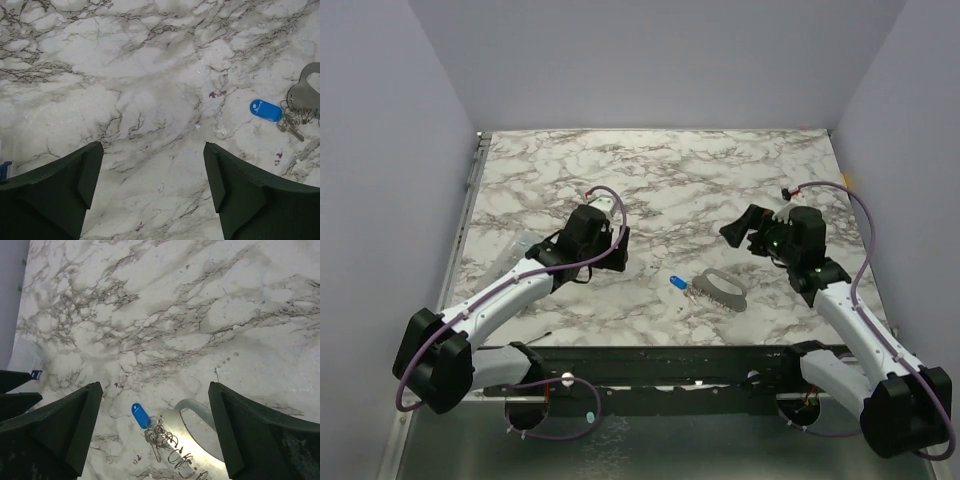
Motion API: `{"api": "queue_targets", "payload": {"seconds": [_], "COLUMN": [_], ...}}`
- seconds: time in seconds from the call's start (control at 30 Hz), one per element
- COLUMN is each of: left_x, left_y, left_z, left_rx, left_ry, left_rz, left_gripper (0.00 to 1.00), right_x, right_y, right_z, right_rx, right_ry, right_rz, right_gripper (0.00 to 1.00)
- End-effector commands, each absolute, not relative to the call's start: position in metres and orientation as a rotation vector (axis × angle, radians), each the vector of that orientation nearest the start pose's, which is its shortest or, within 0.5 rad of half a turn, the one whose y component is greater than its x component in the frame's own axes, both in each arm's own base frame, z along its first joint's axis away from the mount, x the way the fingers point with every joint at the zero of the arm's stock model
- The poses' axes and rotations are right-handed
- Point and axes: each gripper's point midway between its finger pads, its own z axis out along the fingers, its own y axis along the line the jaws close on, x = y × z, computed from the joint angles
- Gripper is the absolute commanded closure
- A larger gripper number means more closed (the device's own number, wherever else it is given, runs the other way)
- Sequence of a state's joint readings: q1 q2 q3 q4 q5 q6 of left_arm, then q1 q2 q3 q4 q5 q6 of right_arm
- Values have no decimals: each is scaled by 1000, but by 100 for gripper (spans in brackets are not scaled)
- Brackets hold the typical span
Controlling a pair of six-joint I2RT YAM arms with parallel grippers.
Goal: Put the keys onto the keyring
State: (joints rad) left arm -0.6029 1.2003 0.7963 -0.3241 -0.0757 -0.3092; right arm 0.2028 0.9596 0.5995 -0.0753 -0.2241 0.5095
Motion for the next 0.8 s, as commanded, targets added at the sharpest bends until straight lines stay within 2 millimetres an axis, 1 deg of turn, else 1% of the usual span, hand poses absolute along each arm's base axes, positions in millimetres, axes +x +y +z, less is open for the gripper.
{"api": "queue_targets", "payload": {"seconds": [0.0, 0.13, 0.27, 0.33, 0.47, 0.57, 0.67, 0.77], "left_x": [272, 266, 262, 261, 255, 251, 245, 235], "left_y": [-197, -202, -206, -206, -210, -213, -220, -235], "left_z": [127, 125, 122, 121, 119, 117, 115, 107], "left_rx": [341, 374, 401, 402, 374, 321, 263, 235], "left_ry": [2301, 2300, 2305, 2303, 2319, 2340, 2346, 2360], "left_rz": [-381, -375, -351, -324, -315, -314, -317, -324], "left_gripper": [11, 16, 18, 19, 24, 25, 26, 26], "right_x": [295, 291, 283, 279, 268, 257, 249, 242], "right_y": [115, 106, 91, 82, 68, 58, 66, 81], "right_z": [162, 156, 146, 143, 141, 140, 142, 134], "right_rx": [277, 370, 484, 549, 649, 688, 653, 700], "right_ry": [2117, 2178, 2252, 2260, 2267, 2297, 2315, 2287], "right_rz": [648, 585, 470, 393, 264, 187, 251, 403], "right_gripper": [0, 0, 0, 0, 0, 0, 0, 0]}}
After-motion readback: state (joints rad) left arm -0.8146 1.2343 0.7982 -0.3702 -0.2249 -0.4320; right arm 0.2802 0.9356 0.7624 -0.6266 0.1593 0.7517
